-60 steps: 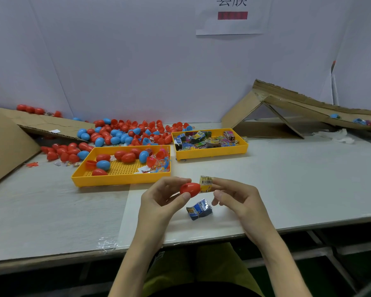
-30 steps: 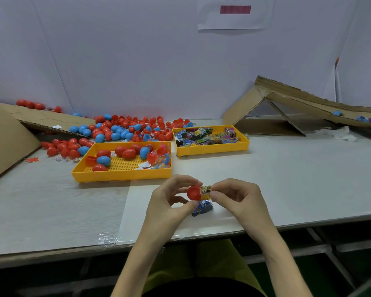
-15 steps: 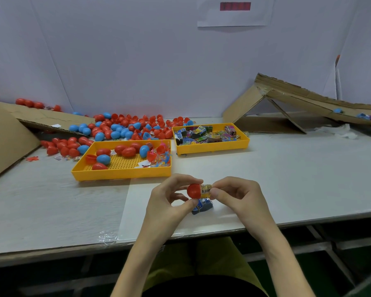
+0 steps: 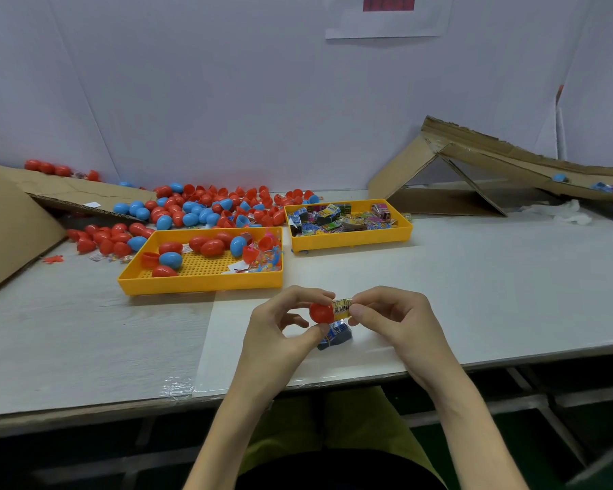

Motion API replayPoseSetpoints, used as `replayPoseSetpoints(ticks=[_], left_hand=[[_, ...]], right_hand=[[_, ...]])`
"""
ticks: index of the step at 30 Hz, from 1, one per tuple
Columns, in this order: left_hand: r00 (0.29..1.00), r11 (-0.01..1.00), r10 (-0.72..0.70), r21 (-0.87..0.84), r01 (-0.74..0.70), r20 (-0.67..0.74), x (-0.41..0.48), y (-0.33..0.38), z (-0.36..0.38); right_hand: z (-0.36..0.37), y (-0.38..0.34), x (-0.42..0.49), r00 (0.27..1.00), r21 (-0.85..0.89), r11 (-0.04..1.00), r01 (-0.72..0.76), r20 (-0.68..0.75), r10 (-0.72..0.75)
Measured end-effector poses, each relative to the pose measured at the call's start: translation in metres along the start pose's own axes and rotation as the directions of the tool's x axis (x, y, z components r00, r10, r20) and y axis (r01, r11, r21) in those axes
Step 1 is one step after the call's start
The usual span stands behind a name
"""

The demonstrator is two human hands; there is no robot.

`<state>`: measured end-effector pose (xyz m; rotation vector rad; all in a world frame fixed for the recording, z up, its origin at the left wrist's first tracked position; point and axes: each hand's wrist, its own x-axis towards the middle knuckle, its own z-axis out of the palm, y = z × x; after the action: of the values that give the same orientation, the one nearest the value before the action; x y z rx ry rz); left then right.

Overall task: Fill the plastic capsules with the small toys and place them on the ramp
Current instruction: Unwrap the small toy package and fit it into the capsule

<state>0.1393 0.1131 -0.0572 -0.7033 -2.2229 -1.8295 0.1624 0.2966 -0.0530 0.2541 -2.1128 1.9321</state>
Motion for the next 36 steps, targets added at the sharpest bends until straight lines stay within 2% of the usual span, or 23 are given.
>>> replayPoseSetpoints(ticks=[17, 29, 33, 36], left_hand=[[1.000, 0.999, -0.026, 0.019, 0.026, 0.001, -0.0001, -0.0001, -0.0003], [0.999, 0.998, -0.036, 0.054, 0.034, 0.028, -0.0019, -0.0003, 0.0008], [1.000, 1.000, -0.014, 0.026, 0.014, 0.016, -0.0017, 0.0017, 0.0014], [1.000, 0.999, -0.028, -0.023, 0.028, -0.012, -0.0018, 0.0016, 0.0002]], right_hand=[[-0.0019, 0.0046, 0.0013, 1.000, 0.036, 0.999, -0.013, -0.005, 0.013], [-0.0011, 0.0056, 0.0008, 1.000, -0.032, 0.999, 0.026, -0.004, -0.026], [-0.0001, 0.0061, -0.0003, 0.998, -0.041, 0.998, 0.041, -0.038, -0.042], [0.0013, 0.0078, -0.0016, 0.989, -0.080, 0.994, 0.078, -0.120, -0.088]])
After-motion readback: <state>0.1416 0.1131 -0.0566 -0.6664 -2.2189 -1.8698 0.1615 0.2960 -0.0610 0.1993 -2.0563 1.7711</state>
